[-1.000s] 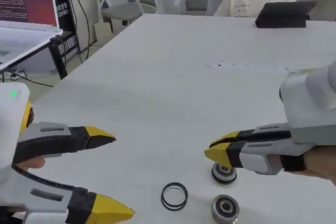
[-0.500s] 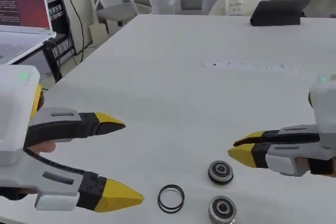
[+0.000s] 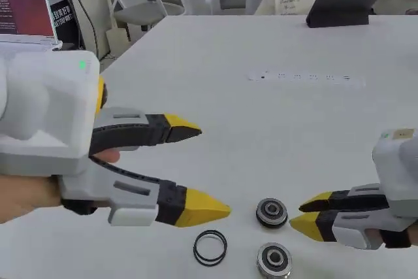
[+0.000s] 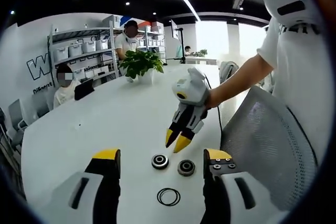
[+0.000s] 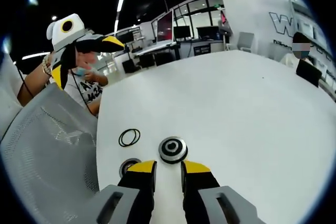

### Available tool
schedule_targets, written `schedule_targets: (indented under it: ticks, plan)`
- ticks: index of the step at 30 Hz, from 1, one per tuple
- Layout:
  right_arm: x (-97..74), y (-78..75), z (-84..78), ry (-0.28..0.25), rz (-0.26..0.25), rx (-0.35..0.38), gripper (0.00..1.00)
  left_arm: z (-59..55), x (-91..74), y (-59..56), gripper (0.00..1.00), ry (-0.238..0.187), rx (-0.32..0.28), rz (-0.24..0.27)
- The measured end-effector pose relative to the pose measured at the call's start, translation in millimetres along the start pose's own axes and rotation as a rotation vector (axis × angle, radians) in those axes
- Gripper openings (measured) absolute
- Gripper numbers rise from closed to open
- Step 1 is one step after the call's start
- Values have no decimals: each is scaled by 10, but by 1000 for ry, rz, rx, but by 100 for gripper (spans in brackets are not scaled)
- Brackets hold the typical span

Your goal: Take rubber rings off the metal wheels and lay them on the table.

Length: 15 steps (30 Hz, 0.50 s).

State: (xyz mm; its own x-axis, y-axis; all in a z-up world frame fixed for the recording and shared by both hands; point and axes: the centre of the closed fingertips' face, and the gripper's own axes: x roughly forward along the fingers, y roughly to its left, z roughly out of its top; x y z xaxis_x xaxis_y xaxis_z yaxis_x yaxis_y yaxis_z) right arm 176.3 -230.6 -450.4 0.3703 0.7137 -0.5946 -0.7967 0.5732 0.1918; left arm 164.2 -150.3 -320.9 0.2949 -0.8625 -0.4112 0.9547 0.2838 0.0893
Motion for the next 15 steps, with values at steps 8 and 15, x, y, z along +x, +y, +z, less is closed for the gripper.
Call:
schedule_targets:
  ticks: [8,15]
  plan:
    - [98,-38,-24,8,-6,-21,17,34,293,18,57,-7,17,-32]
    - [192,-53,-17,16,-9,-57,21,0,597,38,47,-29,-39,-78]
